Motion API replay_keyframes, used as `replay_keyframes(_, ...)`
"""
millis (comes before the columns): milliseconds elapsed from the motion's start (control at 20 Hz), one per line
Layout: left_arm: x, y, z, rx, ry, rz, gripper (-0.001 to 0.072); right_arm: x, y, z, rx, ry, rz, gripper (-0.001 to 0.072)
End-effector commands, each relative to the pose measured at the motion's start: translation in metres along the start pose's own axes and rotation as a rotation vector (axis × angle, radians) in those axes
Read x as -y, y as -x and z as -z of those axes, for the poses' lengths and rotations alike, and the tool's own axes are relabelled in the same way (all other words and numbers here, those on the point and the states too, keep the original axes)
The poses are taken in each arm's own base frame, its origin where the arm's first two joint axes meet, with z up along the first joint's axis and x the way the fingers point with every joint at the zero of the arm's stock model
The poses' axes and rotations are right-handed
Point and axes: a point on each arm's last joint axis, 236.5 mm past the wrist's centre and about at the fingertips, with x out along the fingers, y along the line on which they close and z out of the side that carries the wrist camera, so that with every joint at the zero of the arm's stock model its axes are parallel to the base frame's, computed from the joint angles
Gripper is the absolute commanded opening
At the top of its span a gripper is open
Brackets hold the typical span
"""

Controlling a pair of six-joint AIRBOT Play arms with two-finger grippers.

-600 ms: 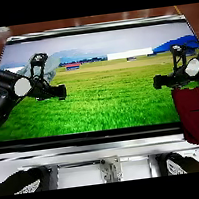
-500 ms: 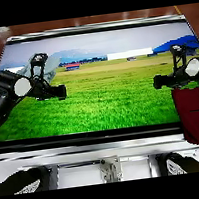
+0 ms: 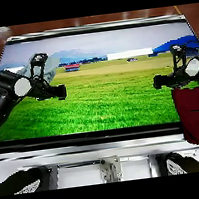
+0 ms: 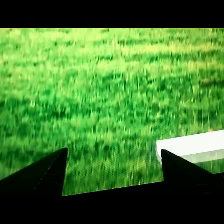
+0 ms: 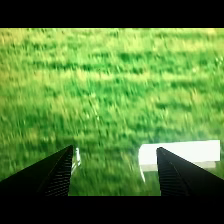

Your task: Fold the shirts.

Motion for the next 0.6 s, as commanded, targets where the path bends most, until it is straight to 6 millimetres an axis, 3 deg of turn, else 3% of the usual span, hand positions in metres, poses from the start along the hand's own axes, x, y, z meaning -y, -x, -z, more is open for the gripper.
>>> replay_keyframes(0, 0.000, 0.000, 0.000, 0.000, 0.000, 0.000, 0.0694, -0.001, 0.000, 0.000, 0.000, 0.001, -0.001, 0.0636)
replay_keyframes(300, 0.004, 0.000, -0.002, 0.010, 0.009, 0.017, 0.0694, -0.001, 0.000, 0.000, 0.000, -0.001, -0.004, 0.0636)
replay_keyframes(550, 0.016, 0.001, -0.023, 0.097, 0.018, 0.070, 0.0694, -0.003, 0.000, 0.007, -0.029, -0.004, -0.011, 0.0636)
